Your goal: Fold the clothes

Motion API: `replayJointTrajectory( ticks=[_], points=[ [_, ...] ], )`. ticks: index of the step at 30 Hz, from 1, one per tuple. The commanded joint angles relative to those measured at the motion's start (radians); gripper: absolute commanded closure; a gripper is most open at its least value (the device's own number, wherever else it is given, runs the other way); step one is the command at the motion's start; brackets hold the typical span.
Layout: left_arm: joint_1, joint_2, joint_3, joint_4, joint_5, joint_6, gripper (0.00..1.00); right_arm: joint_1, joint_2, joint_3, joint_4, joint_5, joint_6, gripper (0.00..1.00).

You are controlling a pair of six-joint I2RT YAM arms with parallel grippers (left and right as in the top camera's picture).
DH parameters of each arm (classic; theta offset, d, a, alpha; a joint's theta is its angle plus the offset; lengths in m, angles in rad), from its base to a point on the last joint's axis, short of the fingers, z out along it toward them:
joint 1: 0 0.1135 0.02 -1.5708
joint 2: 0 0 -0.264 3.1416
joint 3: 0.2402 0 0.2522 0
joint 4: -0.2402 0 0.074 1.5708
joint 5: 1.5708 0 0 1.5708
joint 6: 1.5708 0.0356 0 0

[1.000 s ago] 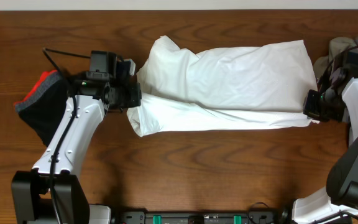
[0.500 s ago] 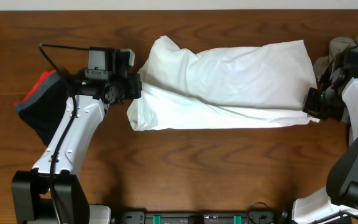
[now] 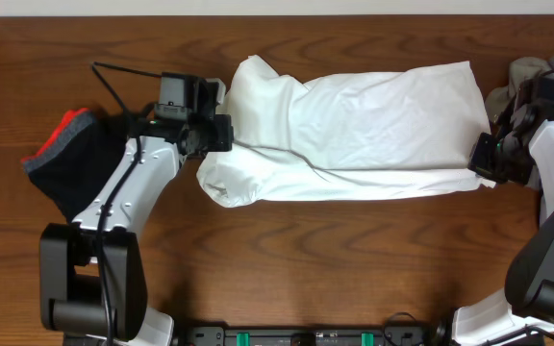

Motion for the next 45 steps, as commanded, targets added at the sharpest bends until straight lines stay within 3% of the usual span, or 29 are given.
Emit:
replayJointTrajectory(
  ticks=[1,6,14,22,25,26,27,28,33,39,45],
  points=[
    [0.002,0.001,-0.002,-0.008,-0.029,0.001,0.89,-0.007,0.007,0.01,0.002,0.0,0.021,0.98],
    [0.002,0.001,-0.002,-0.019,-0.132,-0.007,0.83,-0.007,0.007,0.01,0.002,0.0,0.021,0.98],
    [0.002,0.041,-0.002,-0.037,-0.185,-0.039,0.57,-0.007,0.007,0.003,-0.003,0.0,0.021,0.97],
    [0.002,0.119,-0.002,-0.018,-0.154,-0.053,0.54,-0.007,0.007,-0.029,0.006,0.0,0.021,0.98],
    [0.002,0.13,-0.002,-0.005,-0.102,-0.052,0.57,-0.007,0.007,-0.045,0.02,0.0,0.021,0.97],
    [0.002,0.13,-0.002,-0.001,-0.077,-0.051,0.67,-0.007,0.007,-0.05,0.023,0.0,0.021,0.97],
    [0.002,0.129,-0.002,0.006,-0.055,-0.051,0.9,-0.007,0.007,-0.054,0.025,0.0,0.021,0.98],
    [0.002,0.129,-0.002,0.012,-0.031,-0.051,0.94,-0.007,0.007,-0.056,0.027,0.0,0.021,0.98],
    [0.002,0.117,-0.001,0.035,0.092,-0.017,0.94,-0.007,0.007,-0.057,0.028,0.0,0.021,0.98],
    [0.002,0.067,-0.001,0.053,0.103,0.027,0.94,-0.007,0.007,-0.057,0.03,0.0,0.021,0.98],
    [0.002,0.002,0.0,0.167,0.244,0.043,0.94,-0.007,0.007,-0.057,0.034,0.0,0.021,0.97]
  ],
)
